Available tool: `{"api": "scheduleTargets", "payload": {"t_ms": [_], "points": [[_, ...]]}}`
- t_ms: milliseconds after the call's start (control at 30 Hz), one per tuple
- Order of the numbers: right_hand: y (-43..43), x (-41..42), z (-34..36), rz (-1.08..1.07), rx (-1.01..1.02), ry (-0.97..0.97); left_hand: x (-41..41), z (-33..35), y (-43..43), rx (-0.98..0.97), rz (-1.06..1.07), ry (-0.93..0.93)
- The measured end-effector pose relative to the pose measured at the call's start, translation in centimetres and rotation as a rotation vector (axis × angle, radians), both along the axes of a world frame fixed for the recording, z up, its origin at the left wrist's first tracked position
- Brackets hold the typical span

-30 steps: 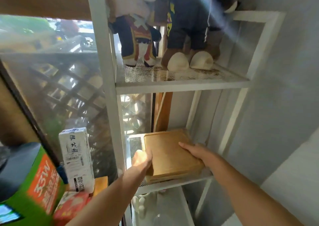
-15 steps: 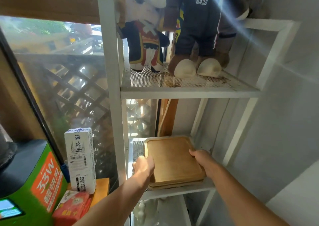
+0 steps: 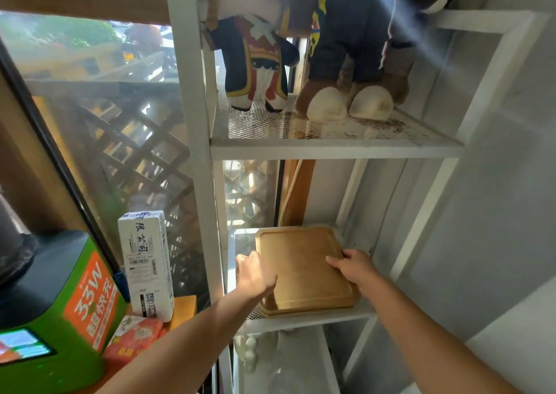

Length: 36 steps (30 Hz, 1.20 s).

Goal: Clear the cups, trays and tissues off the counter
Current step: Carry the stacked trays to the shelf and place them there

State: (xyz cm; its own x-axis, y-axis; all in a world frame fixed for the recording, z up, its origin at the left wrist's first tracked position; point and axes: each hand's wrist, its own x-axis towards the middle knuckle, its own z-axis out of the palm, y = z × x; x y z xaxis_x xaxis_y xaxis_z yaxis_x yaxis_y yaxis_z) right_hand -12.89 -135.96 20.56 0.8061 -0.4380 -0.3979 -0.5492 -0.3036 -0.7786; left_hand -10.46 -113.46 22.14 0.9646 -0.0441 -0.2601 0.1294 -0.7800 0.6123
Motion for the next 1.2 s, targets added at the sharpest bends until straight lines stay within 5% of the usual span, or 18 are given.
{"api": "scheduleTargets", "payload": {"t_ms": [167, 300, 433, 600, 733, 967, 1200], "points": [[2.4, -2.6, 2.1, 0.163, -0.531, 0.064, -1.3, 1.7, 0.8, 0.046, -0.131, 0.021], [4.9, -5.2, 4.8, 0.267, -0.767, 0.016, -3.8, 3.1, 1.5, 0.038, -0.234, 0.054], [9.2, -7.6, 7.2, 0.326, -0.643, -0.104, -7.7, 4.4, 4.1, 0.028, -0.465, 0.000], [17.2, -12.0, 7.1, 0.693, -0.469, 0.249, -13.8, 4.5, 14.2, 0.240, -0.732, 0.035], [29.5, -14.0, 3.7, 0.804, -0.576, 0.197, -17.1, 1.5, 27.3, 0.478, -0.577, -0.130], [52.3, -17.2, -0.3, 1.018, -0.659, -0.014, -23.5, -1.1, 51.1, 0.505, -0.169, -0.059], [66.2, -18.7, 0.0, 1.144, -0.608, -0.108, -29.1, -0.5, 64.2, 0.563, 0.055, -0.062]]}}
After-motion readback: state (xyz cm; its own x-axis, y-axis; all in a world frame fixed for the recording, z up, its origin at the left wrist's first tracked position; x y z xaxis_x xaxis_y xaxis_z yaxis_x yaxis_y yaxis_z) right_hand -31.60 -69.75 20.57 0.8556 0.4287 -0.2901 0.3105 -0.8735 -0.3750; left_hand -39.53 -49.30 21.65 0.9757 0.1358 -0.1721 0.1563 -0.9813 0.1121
